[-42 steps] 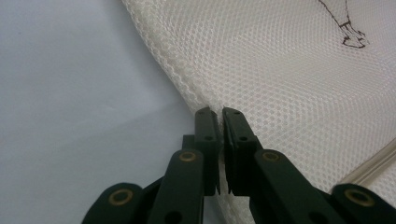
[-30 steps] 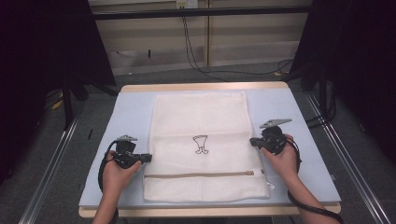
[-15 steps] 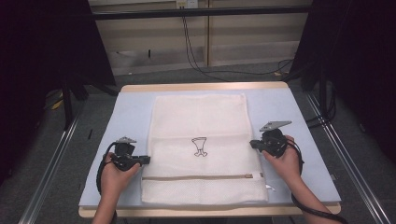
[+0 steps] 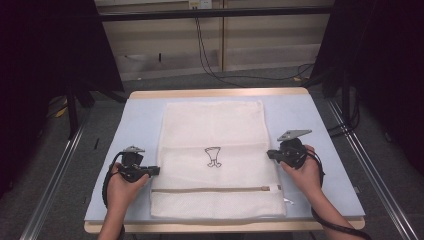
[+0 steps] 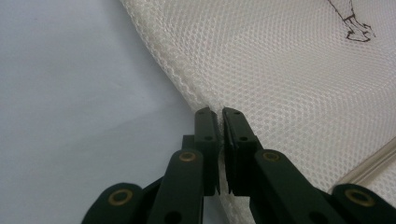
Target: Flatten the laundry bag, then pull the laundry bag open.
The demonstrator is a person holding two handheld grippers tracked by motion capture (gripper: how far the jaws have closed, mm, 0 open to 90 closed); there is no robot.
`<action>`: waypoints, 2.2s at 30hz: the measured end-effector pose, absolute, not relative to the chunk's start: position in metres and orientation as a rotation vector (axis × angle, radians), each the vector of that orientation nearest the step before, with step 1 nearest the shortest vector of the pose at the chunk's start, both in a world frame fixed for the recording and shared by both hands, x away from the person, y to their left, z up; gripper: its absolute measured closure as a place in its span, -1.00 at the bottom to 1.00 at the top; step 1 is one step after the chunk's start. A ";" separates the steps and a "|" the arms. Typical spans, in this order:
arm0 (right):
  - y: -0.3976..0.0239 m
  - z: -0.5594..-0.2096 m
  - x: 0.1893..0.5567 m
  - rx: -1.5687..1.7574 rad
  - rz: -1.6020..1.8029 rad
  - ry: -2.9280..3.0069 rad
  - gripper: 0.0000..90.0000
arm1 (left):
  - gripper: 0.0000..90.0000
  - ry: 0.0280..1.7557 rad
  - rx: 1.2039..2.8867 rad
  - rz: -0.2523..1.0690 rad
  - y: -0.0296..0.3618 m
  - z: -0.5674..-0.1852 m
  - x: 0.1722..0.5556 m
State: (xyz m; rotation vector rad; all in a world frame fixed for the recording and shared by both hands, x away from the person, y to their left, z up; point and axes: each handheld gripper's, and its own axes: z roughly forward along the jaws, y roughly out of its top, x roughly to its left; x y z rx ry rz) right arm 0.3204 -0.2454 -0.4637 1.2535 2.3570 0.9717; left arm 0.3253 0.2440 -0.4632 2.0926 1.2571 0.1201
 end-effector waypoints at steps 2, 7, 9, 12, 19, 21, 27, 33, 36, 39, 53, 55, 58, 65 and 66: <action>-0.245 -0.464 0.319 1.252 0.971 2.362 0.95 | 0.90 1.256 2.101 0.110 0.247 -0.464 0.326; -0.246 -0.466 0.316 1.252 0.991 2.370 0.94 | 0.90 1.261 2.084 0.107 0.250 -0.464 0.329; -0.246 -0.466 0.315 1.244 0.984 2.358 0.88 | 0.85 1.251 2.093 0.106 0.248 -0.463 0.328; -0.248 -0.463 0.311 1.240 0.990 2.319 0.62 | 0.66 1.226 2.088 0.144 0.246 -0.458 0.328; -0.256 -0.454 0.294 1.164 1.035 2.349 0.80 | 0.40 1.159 2.056 0.122 0.226 -0.446 0.327; -0.259 -0.455 0.288 1.155 1.076 2.374 0.95 | 0.39 1.133 2.055 0.092 0.216 -0.444 0.327; -0.260 -0.456 0.270 1.125 1.046 2.424 1.00 | 0.38 1.046 2.083 0.062 0.190 -0.438 0.326; -0.261 -0.458 0.253 1.054 1.039 2.453 1.00 | 0.39 0.950 2.127 0.026 0.159 -0.434 0.327; -0.262 -0.460 0.246 1.041 1.045 2.450 1.00 | 0.46 0.923 2.130 -0.022 0.144 -0.433 0.325; -0.264 -0.460 0.243 1.048 1.068 2.447 1.00 | 0.40 0.878 2.161 -0.027 0.128 -0.435 0.324; -0.270 -0.459 0.236 1.044 1.106 2.431 1.00 | 0.44 0.762 2.202 -0.113 0.079 -0.440 0.319; -0.271 -0.459 0.235 1.050 1.110 2.426 1.00 | 0.45 0.757 2.216 -0.106 0.073 -0.441 0.318; -0.271 -0.459 0.236 1.047 1.126 2.426 1.00 | 0.46 0.736 2.225 -0.120 0.065 -0.443 0.317; -0.268 -0.459 0.236 1.028 1.123 2.436 1.00 | 0.53 0.699 2.234 -0.149 0.049 -0.442 0.310; -0.268 -0.459 0.235 1.026 1.126 2.436 1.00 | 0.55 0.699 2.233 -0.151 0.045 -0.443 0.309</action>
